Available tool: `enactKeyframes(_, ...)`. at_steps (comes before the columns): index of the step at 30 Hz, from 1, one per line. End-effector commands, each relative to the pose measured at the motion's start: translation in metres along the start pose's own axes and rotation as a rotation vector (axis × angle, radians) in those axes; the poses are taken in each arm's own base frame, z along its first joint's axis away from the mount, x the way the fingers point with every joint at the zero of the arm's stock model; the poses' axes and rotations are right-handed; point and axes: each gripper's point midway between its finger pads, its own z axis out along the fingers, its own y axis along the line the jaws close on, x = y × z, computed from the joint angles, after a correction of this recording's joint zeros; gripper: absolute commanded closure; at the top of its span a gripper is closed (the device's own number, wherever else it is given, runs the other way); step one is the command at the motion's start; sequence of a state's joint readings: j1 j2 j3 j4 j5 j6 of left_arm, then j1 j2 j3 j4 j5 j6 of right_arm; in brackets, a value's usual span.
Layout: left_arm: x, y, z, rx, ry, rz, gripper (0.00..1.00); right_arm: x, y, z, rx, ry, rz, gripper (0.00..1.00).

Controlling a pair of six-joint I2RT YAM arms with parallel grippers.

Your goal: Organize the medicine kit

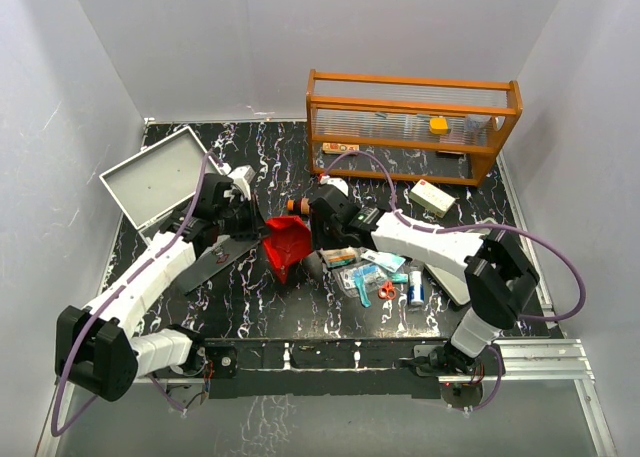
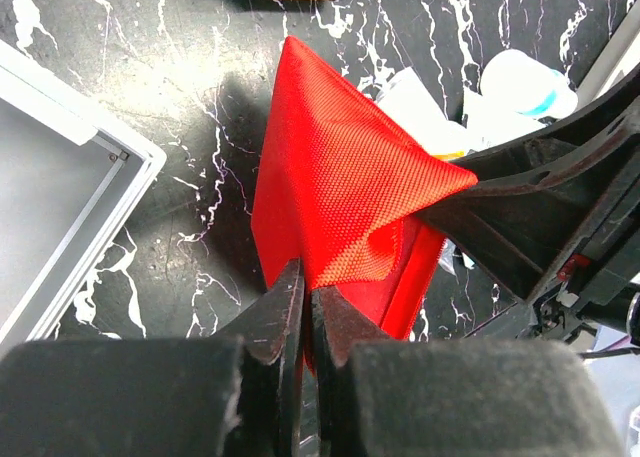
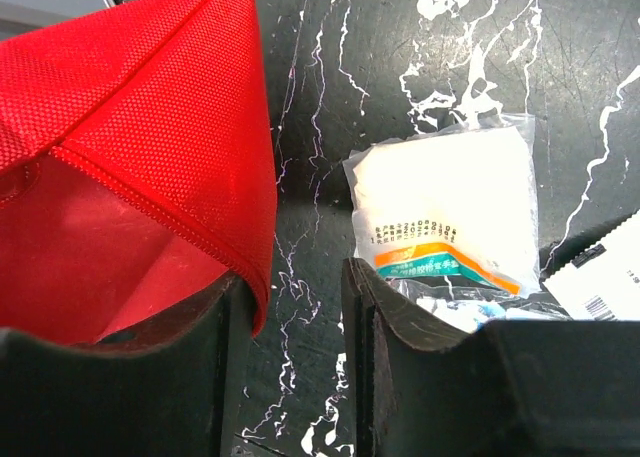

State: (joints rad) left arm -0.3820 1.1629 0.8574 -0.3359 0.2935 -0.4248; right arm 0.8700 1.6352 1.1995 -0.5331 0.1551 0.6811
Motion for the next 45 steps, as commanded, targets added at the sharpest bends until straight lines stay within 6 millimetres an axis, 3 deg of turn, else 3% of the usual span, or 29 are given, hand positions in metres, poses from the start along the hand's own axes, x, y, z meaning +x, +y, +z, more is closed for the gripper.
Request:
enactKeyframes(1,-0.016,-0.006,-0.013,-0.020,-0.004,0.067,1.00,-0.010,0.003,-0.009,-0.017,-0.054,0.016,0.64)
enactKeyframes(8,-0.010,-0.012,-0.009,0.021,0.063,0.077,1.00,-0.017,0.033,-0.019,-0.185,-0.073,0.003,0.63)
enactKeyframes(12,-0.009,-0.011,-0.004,0.017,0.074,0.056,1.00,-0.039,0.046,-0.052,-0.297,-0.203,0.008,0.51)
enactKeyframes(16,-0.009,-0.011,-0.001,0.017,0.080,0.045,1.00,-0.050,0.031,-0.082,-0.323,-0.359,0.041,0.41)
enactKeyframes(21,-0.009,-0.010,0.002,0.014,0.089,0.042,1.00,-0.041,-0.008,-0.098,-0.238,-0.437,0.117,0.39)
enactKeyframes(25,-0.010,-0.012,0.003,0.018,0.085,0.034,1.00,-0.008,-0.058,-0.085,-0.085,-0.411,0.255,0.39)
enactKeyframes(27,-0.012,-0.012,0.003,0.016,0.079,0.029,1.00,0.005,-0.068,-0.079,-0.069,-0.377,0.305,0.40)
enactKeyframes(36,-0.013,-0.013,0.003,0.010,0.074,-0.009,1.00,0.021,-0.067,-0.040,-0.066,-0.196,0.343,0.47)
enactKeyframes(41,-0.014,-0.016,0.006,0.024,0.076,-0.019,1.00,0.008,-0.078,-0.021,-0.077,-0.167,0.342,0.51)
enactKeyframes(45,-0.016,-0.017,0.012,0.029,0.093,-0.019,1.00,-0.002,-0.072,-0.018,-0.101,-0.171,0.261,0.55)
